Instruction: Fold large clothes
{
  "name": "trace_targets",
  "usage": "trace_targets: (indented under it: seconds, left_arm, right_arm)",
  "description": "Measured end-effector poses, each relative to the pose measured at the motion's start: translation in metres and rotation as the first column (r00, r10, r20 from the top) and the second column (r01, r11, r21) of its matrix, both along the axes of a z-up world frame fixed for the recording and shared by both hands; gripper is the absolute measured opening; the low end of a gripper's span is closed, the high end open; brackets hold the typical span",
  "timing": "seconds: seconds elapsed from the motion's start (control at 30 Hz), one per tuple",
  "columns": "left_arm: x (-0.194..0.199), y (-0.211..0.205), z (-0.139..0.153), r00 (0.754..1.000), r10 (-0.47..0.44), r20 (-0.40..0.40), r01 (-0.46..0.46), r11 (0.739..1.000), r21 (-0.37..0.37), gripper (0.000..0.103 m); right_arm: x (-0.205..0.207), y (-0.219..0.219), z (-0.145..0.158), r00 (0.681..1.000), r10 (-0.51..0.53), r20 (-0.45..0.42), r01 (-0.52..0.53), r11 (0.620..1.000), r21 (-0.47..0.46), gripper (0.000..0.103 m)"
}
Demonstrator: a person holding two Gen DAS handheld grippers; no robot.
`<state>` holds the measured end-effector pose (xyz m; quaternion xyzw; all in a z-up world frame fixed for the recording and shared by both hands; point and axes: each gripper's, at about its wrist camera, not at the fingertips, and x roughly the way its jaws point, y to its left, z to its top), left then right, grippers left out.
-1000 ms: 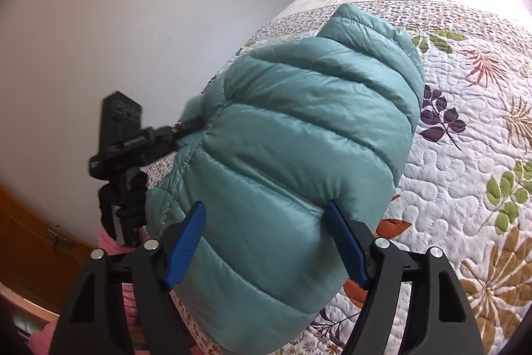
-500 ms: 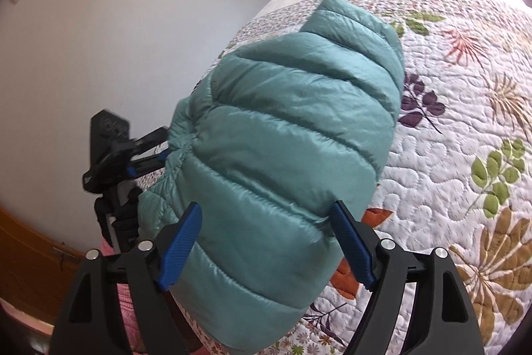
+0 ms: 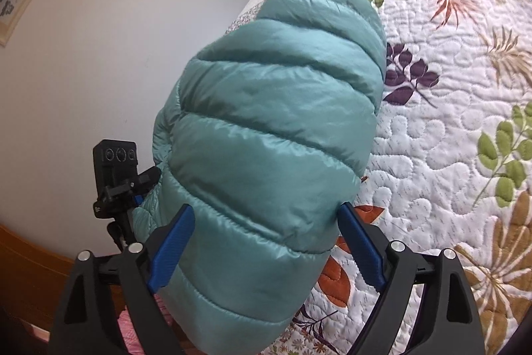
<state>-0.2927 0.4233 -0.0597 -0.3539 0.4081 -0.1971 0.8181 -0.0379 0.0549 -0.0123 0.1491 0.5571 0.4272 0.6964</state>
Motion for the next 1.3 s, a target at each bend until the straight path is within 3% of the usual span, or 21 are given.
trace_targets:
  seconds: [0.23, 0.4, 0.53, 0.63, 0.7, 0.77, 0.83, 1.13, 1.3]
  left_arm:
    - [0.006, -0.007, -0.023, 0.998, -0.062, 0.008, 0.062, 0.994, -0.089, 0.1]
    - [0.014, -0.011, -0.039, 0.997, -0.075, 0.01, 0.076, 0.983, -0.167, 0.1]
    - [0.017, -0.021, -0.04, 0.998, -0.066, 0.024, 0.069, 0.984, -0.165, 0.1]
    - [0.018, -0.033, -0.037, 0.997, -0.063, 0.044, 0.068, 0.988, -0.14, 0.093]
    - [0.019, -0.039, -0.033, 0.996, -0.063, 0.058, 0.071, 0.986, -0.15, 0.076]
    - [0.024, -0.046, -0.029, 0.995, -0.074, 0.069, 0.085, 0.982, -0.167, 0.069]
    - [0.03, -0.055, -0.025, 0.993, -0.087, 0.075, 0.1, 0.979, -0.179, 0.065]
    - [0.09, -0.14, 0.021, 0.962, -0.219, 0.162, 0.245, 0.954, -0.17, 0.06]
    - [0.122, -0.181, 0.013, 0.958, -0.248, 0.144, 0.269, 0.95, -0.156, 0.06]
  right_arm:
    - [0.01, 0.013, -0.027, 0.997, 0.02, -0.069, -0.016, 0.999, 0.048, 0.1]
    - [0.015, 0.027, -0.046, 0.992, 0.05, -0.115, -0.038, 0.995, 0.096, 0.1]
    - [0.015, 0.037, -0.056, 0.989, 0.064, -0.137, -0.047, 0.991, 0.123, 0.1]
    - [0.006, 0.04, -0.046, 0.993, 0.069, -0.096, -0.058, 0.992, 0.114, 0.086]
    - [0.006, 0.039, -0.036, 0.996, 0.062, -0.07, -0.054, 0.992, 0.112, 0.076]
    - [0.005, 0.033, -0.026, 0.997, 0.05, -0.052, -0.043, 0.992, 0.121, 0.066]
    - [0.003, 0.022, -0.013, 0.999, 0.033, -0.018, -0.03, 0.992, 0.122, 0.062]
    - [-0.003, -0.054, 0.052, 0.987, -0.084, 0.14, 0.072, 0.993, 0.089, 0.059]
    - [0.006, -0.094, 0.05, 0.981, -0.138, 0.133, 0.131, 0.99, 0.055, 0.059]
